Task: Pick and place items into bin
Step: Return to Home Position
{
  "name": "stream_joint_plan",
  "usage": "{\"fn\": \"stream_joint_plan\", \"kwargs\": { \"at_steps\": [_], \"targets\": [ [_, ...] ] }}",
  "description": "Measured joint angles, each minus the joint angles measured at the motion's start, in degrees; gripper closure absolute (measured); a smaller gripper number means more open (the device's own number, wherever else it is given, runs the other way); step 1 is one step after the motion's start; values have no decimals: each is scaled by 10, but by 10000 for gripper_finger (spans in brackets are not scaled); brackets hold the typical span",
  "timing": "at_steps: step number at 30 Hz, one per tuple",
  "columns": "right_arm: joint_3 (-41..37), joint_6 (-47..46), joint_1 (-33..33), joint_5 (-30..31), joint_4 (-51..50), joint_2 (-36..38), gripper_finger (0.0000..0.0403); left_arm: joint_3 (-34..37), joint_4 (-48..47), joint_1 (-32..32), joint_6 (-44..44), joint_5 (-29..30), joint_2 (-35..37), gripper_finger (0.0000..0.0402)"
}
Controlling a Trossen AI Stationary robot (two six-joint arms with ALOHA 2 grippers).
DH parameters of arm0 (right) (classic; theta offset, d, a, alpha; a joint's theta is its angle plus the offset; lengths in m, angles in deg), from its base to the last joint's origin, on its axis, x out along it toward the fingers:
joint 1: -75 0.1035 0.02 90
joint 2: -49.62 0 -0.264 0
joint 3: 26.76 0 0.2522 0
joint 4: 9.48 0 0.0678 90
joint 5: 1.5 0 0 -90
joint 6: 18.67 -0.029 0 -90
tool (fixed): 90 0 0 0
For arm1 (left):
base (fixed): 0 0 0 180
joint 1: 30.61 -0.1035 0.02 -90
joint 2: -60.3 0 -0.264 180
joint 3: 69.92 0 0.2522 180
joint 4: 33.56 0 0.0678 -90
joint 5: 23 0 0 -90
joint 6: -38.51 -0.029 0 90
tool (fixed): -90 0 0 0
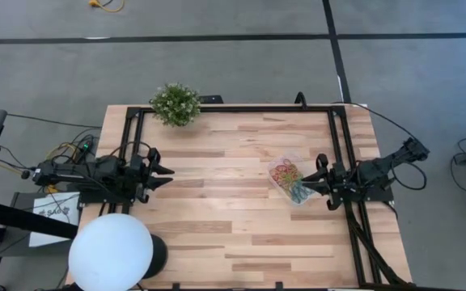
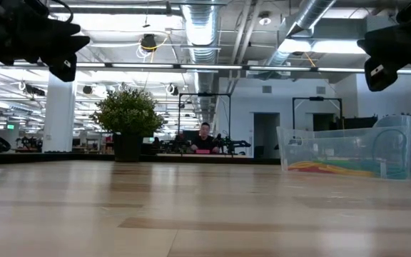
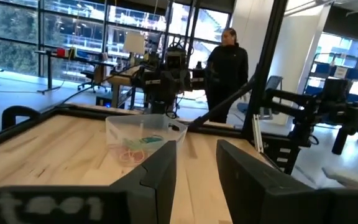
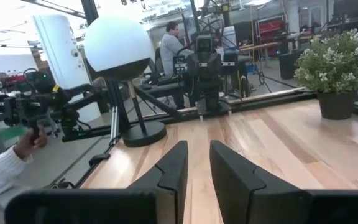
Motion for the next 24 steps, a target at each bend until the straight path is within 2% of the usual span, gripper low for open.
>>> {"fn": "stream_joint_plan", "kwargs": {
  "at_steps": [10,24],
  "targets": [
    [0,0,0,0,0,0,340,0,-65,0,4,1,-1,297],
    [-1,0,0,0,0,0,340,0,-67,0,4,0,-1,297]
  ]
}}
